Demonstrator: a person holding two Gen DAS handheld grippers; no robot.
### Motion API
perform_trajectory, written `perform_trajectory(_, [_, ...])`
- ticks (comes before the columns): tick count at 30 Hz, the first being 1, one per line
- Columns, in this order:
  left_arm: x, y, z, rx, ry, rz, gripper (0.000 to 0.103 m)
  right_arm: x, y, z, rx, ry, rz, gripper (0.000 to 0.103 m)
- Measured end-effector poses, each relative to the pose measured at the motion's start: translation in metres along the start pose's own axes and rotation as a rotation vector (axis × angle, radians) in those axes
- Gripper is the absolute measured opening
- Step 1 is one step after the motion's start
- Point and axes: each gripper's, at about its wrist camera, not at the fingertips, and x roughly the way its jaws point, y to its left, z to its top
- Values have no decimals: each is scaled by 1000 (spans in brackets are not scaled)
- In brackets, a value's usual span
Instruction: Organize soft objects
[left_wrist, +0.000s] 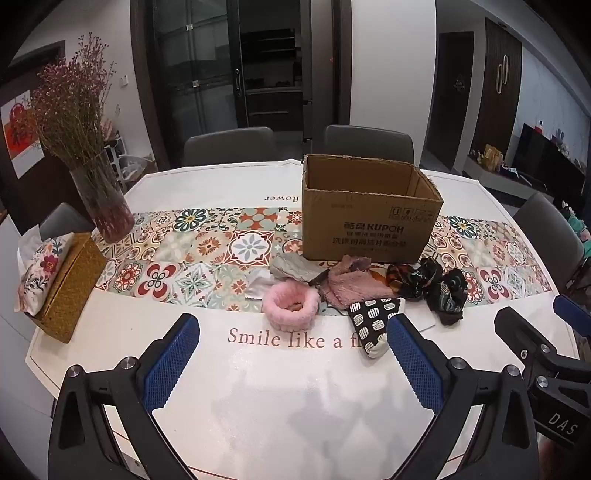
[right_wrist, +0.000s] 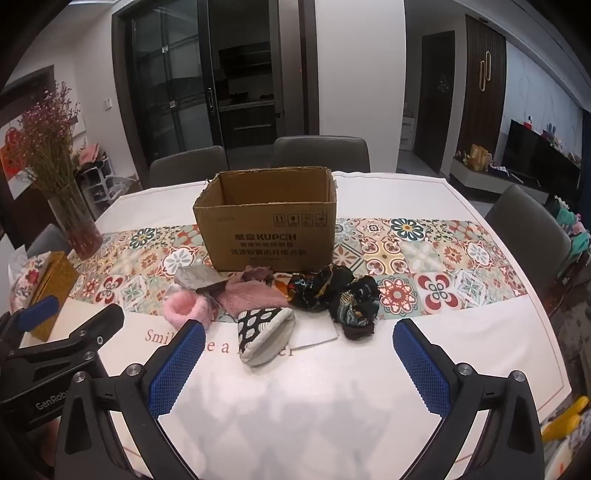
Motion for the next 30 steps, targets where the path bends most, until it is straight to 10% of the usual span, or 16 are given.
perform_trajectory(30, [-3,0,0,-14,-15,-6,103,0,-3,-1,18,4,13,103])
